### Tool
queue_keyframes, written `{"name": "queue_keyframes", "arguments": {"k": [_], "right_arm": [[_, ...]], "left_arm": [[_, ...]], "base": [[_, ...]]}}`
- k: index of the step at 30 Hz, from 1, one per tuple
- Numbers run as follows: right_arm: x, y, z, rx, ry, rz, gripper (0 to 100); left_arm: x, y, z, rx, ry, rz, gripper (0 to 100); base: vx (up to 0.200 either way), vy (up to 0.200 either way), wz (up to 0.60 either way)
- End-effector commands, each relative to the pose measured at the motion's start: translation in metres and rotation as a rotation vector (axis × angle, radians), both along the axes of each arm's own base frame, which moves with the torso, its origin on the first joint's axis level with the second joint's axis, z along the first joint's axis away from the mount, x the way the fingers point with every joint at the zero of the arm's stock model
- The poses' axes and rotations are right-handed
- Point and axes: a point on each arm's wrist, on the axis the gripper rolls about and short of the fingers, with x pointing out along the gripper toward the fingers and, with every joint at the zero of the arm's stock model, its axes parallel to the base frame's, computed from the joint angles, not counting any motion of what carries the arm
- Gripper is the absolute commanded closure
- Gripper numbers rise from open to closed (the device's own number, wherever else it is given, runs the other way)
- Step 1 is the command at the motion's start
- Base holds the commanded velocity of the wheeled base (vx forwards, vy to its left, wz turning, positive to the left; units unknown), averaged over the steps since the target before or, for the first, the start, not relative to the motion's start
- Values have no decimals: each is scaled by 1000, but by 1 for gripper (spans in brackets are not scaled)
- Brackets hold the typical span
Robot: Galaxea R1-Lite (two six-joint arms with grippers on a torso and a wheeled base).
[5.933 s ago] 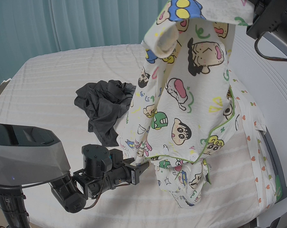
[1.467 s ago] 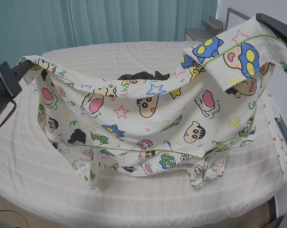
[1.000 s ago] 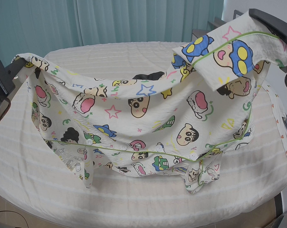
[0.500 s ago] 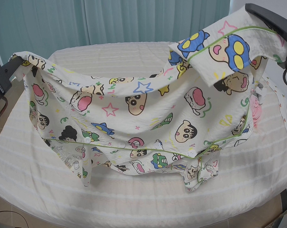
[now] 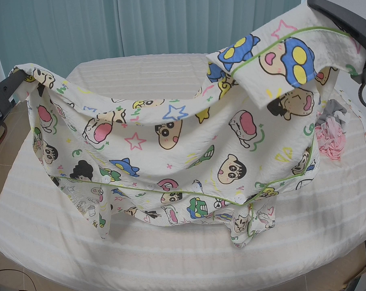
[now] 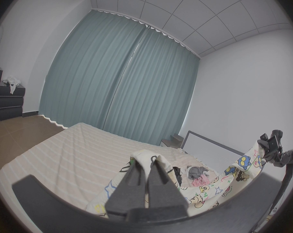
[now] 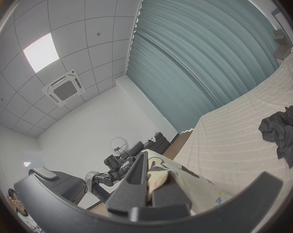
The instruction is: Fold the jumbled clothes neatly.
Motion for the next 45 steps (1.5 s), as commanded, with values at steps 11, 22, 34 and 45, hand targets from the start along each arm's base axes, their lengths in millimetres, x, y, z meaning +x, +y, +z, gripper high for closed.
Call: {"name": "queue_keyframes", "arguments": {"k": [11,22,34,45], "right_arm": [[-1,2,-1,-3,4,14,100],[-5,0,-5,-7,10,19,100],[-22,-13,-7,5,-6,22,100],[-32,-18,-2,23,-28,39,100]], "left_arm": [[0,0,-5,14,29,-1,100],[1,-1,-12,24,52,-8,100],[-2,-1,-14,25,55,-20,100],[-13,3,-17,16,42,-29,100]], "base": [[0,145,0],[-36,0,0],[-200,0,0],[-182,0,0]]}}
